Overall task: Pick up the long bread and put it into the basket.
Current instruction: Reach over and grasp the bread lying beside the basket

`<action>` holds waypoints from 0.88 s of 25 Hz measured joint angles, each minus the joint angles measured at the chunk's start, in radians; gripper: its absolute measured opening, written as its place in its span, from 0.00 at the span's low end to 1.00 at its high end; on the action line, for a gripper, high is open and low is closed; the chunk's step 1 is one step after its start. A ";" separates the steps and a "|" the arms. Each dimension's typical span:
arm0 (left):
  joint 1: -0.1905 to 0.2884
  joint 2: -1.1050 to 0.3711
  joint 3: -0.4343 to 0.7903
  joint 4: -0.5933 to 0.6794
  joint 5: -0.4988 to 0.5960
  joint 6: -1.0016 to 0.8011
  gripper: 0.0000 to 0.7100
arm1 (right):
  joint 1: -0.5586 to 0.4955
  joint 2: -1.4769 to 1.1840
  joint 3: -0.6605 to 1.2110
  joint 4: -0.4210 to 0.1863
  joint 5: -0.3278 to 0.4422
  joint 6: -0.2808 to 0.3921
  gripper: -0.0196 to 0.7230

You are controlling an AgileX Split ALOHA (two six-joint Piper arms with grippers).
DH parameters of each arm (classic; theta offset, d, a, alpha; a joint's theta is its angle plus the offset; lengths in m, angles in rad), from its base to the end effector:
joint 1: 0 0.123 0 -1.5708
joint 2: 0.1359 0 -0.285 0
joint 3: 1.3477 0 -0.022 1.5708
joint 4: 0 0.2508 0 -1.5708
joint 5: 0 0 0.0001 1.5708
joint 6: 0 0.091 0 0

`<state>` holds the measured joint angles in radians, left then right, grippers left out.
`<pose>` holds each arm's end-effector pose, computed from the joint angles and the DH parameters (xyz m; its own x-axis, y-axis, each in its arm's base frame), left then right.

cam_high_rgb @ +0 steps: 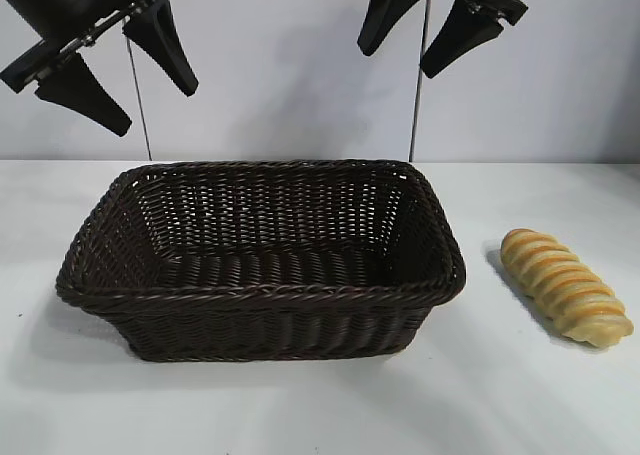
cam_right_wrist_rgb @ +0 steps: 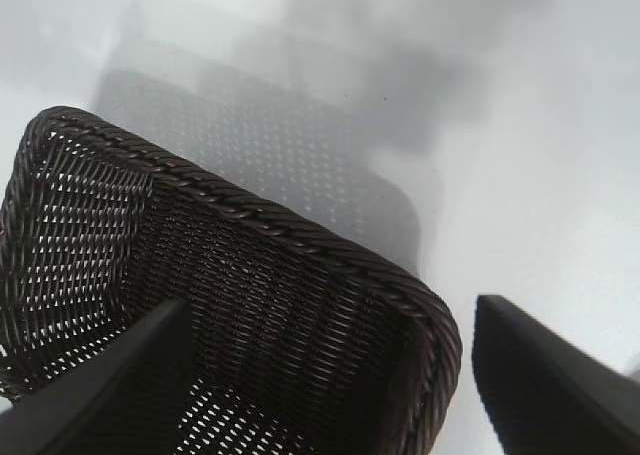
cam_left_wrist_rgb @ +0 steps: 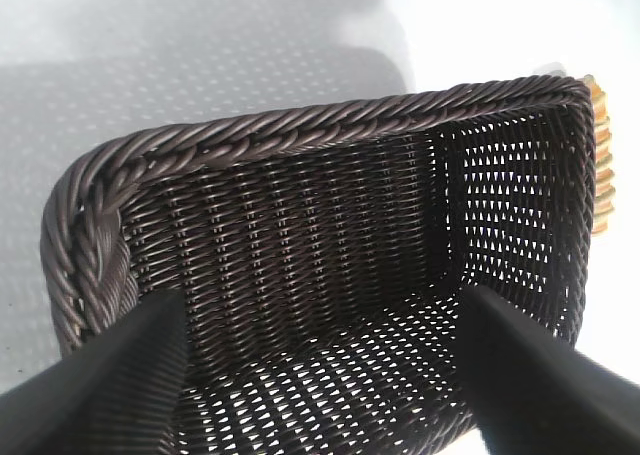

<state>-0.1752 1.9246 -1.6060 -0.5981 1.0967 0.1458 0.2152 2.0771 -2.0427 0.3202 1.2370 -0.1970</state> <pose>0.3940 -0.1161 0.2637 -0.9699 0.0353 -0.2411 0.1595 0.8400 -0.5185 0.4377 0.1234 0.3065 -0.8669 -0.2761 -0.4150 -0.3963 0.8868 0.2377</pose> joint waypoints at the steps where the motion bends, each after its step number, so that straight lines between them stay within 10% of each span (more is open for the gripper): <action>1: 0.000 0.000 0.000 0.000 0.000 0.000 0.76 | 0.001 0.000 0.000 -0.041 0.001 0.016 0.78; 6: 0.000 0.000 0.000 -0.003 -0.003 0.000 0.76 | -0.011 0.000 0.031 -0.251 0.000 0.079 0.78; 22: 0.000 0.000 0.000 -0.007 -0.018 0.000 0.76 | -0.040 0.000 0.346 -0.360 -0.008 0.084 0.78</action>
<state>-0.1752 1.9246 -1.6060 -0.6047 1.0789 0.1458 0.1757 2.0771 -1.6971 -0.0397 1.2294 -0.1133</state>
